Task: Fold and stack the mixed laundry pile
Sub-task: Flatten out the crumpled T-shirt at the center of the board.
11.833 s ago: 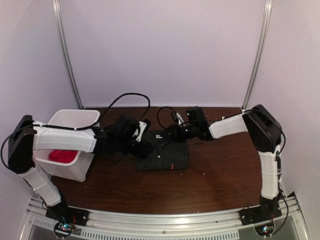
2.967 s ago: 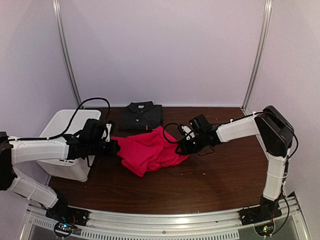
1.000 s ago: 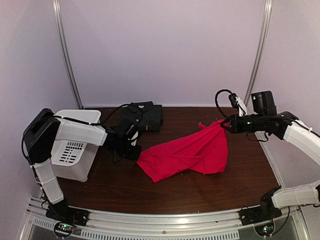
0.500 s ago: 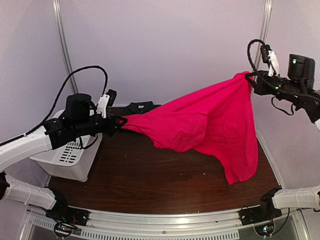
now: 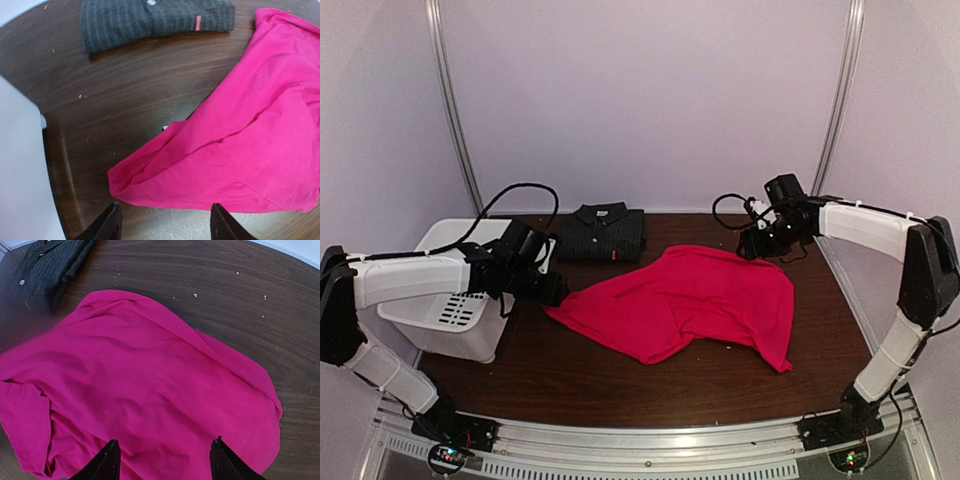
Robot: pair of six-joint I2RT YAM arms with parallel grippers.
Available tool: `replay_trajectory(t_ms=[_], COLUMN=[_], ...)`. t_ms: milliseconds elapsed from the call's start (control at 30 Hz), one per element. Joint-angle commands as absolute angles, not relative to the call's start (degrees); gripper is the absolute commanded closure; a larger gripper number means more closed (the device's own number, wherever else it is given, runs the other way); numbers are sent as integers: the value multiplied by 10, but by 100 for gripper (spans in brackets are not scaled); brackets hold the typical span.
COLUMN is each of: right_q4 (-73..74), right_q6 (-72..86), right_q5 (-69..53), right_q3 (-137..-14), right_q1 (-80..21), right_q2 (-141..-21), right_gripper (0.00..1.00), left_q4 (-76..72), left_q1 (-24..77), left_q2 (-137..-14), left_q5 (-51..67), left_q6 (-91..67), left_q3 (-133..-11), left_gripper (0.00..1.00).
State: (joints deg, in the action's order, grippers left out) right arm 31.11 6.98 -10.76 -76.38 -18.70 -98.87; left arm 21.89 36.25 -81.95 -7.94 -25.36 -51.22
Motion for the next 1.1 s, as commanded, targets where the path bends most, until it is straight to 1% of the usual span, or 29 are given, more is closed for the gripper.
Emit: replay_trajectory(t_ms=[0,100,200,300,400,500,667,733,867,1067], right_q4=[286,252,238,229,220,211,186,181,165,159], right_q6=[105,143,191,219,237,243,246,247,248,243], right_q5=[-173,-246,-287,-271,-244,-228,-230,-234,-241,-242], right_q3=[-678,-566,-487,-419,-374,-349,-330,-328,-321,-317], right_q1=[-183,-205,-224,-230,-230,-230,-230,-229,-229,-230], right_q2=[-839,-751,-692,-658,-653,-665,-699,-715,-739,-758], right_gripper=[39,41,41,41,42,42,42,41,40,39], left_q4=[143,115,107,108,124,145,195,204,190,180], left_q1=[440,491,518,542,545,542,522,507,490,485], left_q2=[-805,-863,-945,-1031,-1107,-1162,-1233,-1249,-1256,-1270], left_q5=[-57,-27,-14,-27,-47,-75,-84,-57,-11,34], left_q6=[-194,-173,-186,-197,-216,-214,-188,-187,-177,-152], left_q3=[-538,-569,-630,-704,-781,-849,-930,-942,-928,-925], left_gripper=[36,36,37,38,37,35,34,35,39,48])
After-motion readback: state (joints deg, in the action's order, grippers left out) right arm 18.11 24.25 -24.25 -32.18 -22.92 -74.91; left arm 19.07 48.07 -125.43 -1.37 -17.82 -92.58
